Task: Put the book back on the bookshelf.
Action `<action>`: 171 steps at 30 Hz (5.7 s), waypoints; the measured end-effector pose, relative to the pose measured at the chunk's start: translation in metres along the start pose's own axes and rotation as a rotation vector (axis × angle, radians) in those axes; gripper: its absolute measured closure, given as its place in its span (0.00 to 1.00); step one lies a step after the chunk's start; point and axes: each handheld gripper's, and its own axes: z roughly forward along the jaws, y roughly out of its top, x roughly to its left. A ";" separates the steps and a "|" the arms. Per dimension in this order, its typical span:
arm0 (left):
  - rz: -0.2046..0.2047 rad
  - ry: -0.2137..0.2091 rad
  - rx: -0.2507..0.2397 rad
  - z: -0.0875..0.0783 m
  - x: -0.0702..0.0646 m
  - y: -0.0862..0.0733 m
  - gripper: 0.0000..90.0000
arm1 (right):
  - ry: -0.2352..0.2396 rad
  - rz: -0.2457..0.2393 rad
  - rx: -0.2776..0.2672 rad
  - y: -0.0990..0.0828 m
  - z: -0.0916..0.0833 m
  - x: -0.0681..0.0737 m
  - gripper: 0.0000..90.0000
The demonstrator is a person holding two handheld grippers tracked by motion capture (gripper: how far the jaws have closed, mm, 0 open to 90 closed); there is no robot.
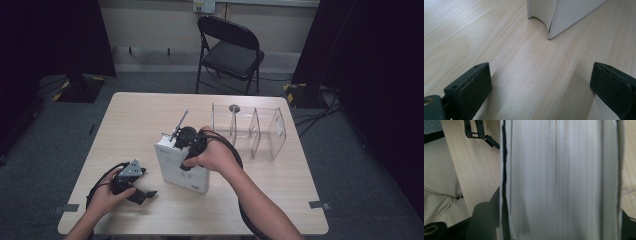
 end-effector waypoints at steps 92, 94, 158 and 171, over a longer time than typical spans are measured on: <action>0.010 -0.007 0.010 0.001 0.000 0.001 0.00 | -0.031 0.300 -0.002 -0.095 -0.082 -0.023 0.58; 0.011 -0.007 0.010 0.001 0.000 0.001 0.00 | -0.032 0.296 0.002 -0.097 -0.082 -0.023 0.58; 0.010 -0.007 0.009 0.001 0.000 0.001 0.00 | -0.080 0.449 0.003 -0.178 -0.108 -0.038 0.58; 0.010 -0.007 0.010 0.001 0.000 0.001 0.00 | -0.082 0.475 0.004 -0.189 -0.114 -0.040 0.58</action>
